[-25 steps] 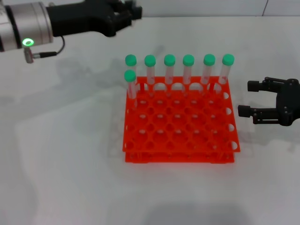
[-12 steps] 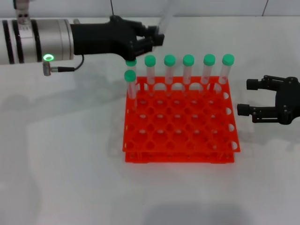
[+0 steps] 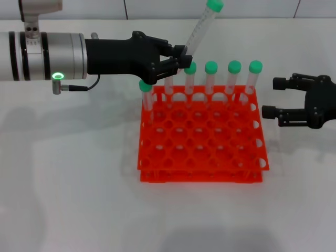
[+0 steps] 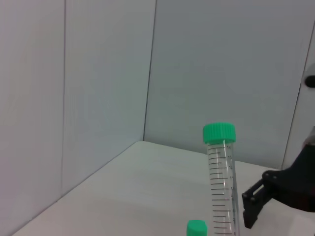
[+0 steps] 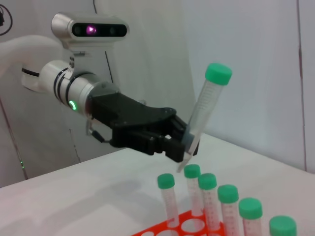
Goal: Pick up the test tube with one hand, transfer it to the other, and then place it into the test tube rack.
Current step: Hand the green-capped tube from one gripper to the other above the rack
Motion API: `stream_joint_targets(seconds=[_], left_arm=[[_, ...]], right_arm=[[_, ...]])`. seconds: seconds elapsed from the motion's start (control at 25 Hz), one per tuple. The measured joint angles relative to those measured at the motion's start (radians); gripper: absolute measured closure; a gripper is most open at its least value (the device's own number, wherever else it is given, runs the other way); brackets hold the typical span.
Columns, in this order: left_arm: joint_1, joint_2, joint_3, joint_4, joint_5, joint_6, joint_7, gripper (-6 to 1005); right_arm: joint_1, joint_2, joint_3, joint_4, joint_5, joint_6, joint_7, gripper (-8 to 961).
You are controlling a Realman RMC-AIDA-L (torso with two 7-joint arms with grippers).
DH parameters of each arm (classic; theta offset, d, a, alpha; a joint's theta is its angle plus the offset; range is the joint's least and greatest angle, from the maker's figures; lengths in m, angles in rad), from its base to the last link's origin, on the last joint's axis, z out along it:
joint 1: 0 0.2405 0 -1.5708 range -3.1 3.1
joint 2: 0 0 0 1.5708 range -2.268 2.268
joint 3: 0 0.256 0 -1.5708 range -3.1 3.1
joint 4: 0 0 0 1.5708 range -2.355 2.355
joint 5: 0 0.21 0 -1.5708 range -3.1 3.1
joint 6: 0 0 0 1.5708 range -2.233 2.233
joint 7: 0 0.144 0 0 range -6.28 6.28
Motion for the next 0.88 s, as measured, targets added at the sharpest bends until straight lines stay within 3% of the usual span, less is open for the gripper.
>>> stream_joint_targets(seconds=[0.48, 0.88], left_arm=[[0.013, -0.001, -0.008, -0.014, -0.033, -0.050, 0.008, 798], [-0.016, -0.001, -0.006, -0.015, -0.067, -0.060, 0.034, 798]], right_arm=[[0.014, 0.000, 0.000, -0.007, 0.000, 0.014, -0.003, 112], [0.014, 0.000, 0.000, -0.007, 0.005, 0.016, -0.003, 111]])
